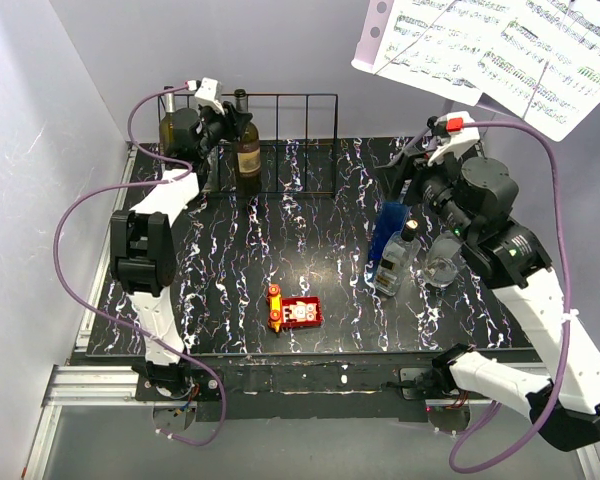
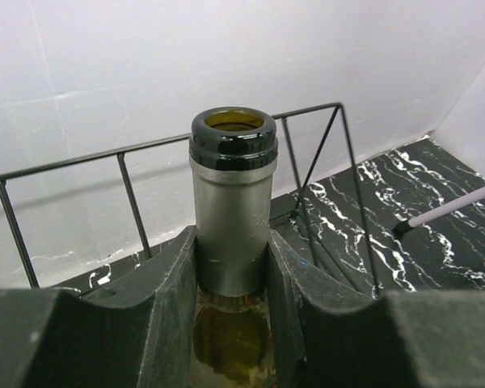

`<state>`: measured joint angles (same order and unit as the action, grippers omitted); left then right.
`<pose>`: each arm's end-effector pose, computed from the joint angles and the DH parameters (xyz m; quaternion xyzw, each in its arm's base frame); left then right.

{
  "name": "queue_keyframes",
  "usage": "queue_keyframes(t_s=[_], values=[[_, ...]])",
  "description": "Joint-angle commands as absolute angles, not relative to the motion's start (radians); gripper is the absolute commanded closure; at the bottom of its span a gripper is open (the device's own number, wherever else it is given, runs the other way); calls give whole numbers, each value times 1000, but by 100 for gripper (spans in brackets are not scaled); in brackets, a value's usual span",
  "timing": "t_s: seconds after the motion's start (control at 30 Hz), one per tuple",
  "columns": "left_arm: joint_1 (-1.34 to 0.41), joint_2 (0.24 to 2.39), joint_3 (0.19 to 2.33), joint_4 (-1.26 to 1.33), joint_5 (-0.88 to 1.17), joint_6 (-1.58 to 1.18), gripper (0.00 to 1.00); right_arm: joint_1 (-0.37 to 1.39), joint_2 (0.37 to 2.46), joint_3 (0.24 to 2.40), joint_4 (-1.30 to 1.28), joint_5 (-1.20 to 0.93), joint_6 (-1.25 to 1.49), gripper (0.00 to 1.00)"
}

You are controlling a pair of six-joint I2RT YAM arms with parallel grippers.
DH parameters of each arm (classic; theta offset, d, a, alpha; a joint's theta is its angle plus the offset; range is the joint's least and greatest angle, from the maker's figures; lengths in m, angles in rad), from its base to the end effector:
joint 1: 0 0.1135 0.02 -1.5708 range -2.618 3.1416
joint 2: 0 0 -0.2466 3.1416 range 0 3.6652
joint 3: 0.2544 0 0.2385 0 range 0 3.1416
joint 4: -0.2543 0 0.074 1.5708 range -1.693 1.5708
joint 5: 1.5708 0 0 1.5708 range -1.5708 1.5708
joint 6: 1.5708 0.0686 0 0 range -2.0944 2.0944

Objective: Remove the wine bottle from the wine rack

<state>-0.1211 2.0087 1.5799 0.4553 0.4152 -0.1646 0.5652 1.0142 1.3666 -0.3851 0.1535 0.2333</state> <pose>0.4892 -0.0874 0.2991 0.1328 0.6857 -0.2421 0.6735 0.1976 0.1129 0.4543 -0.0657 0.7154 0.2188 0.6603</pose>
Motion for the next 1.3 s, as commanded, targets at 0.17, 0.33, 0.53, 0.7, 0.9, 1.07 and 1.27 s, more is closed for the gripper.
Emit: queue_keyframes(t_s=[0.17,0.33,0.53,0.7,0.9,1.07,1.27], values=[[-132,1737,1416,664,502,-187,100,574,946,1310,-302,51,253,32],[-138,1609,1238,761,531,-259,100,575,946,1295,-301,28,302,33],[-146,1399,1027,782,563,-236,100,583,928,1247,-325,-31,304,34],[-161,1249,823,896,661,-224,100,594,968,1288,-330,-95,360,34],[-238,1129,695,898,751,-166,100,656,1113,1382,-296,-147,407,35],[-334,1085,692,778,732,-91,100,765,1228,1457,-242,-129,403,31],[-374,1072,698,726,719,-54,100,836,1339,1531,-216,-83,388,26]])
